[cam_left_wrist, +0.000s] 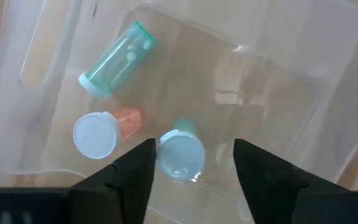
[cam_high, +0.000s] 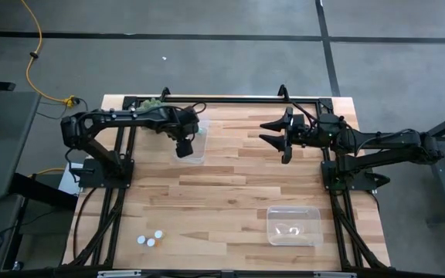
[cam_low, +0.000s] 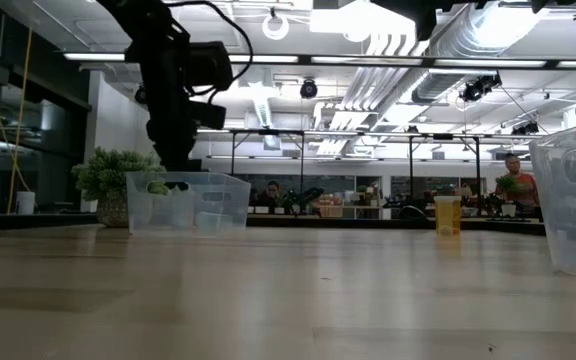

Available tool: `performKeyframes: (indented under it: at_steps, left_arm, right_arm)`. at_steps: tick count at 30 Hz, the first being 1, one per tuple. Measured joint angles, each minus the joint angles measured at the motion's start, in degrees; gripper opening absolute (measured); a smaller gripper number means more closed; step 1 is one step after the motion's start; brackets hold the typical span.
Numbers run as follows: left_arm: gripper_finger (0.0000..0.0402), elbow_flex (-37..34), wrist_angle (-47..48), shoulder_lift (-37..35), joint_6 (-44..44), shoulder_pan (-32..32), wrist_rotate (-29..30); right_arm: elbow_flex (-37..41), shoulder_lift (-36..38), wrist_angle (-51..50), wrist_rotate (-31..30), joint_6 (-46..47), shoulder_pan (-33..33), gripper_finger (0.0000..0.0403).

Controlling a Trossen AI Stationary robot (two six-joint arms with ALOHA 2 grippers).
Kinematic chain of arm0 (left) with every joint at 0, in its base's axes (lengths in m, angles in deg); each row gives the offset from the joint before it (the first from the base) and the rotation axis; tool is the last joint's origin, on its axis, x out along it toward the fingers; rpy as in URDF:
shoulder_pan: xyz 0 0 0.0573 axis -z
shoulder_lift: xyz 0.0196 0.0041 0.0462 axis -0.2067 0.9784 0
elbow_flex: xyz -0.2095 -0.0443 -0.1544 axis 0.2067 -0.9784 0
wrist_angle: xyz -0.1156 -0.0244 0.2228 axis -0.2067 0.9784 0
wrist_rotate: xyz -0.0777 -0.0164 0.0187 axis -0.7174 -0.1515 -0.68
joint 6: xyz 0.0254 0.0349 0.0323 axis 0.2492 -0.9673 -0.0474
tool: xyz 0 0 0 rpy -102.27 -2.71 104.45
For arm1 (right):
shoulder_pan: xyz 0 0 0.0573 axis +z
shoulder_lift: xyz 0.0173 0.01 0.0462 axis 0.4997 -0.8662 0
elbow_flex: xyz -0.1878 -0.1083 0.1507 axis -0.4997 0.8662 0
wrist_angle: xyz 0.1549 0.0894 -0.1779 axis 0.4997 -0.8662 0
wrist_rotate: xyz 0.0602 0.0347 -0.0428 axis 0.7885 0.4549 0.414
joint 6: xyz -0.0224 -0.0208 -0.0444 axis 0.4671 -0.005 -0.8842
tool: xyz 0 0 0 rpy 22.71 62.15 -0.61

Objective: Pick and place medicine bottles into bin by pill shape (circle, oval)
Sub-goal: Put the blue tablet bottle into the top transparent bin, then put the bottom yellow tablet bottle into the top transparent bin

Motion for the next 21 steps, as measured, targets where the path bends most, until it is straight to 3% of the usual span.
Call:
performKeyframes:
  at_steps: [6,11,16,21]
  left_arm:
    - [0.0247,1.38,2.66,-4.77,0.7,0.0,-1.35]
    - [0.0252,6.48,3.19,-11.28,4.35,0.1,-3.06]
    - [0.025,8.24,-8.08,-21.15,12.14,1.21,-7.47]
    - [0.025,6.18,-24.94,-30.16,15.13,6.27,-8.02]
  right_arm:
    - [0.0,0.0,0.0,0.0,0.0,0.0,0.017]
    - [0.0,0.0,0.0,0.0,0.0,0.0,0.017]
    - [0.0,0.0,-0.02,0.0,0.0,0.0,0.017]
    - [0.0,0.02,0.0,0.0,0.0,0.0,0.017]
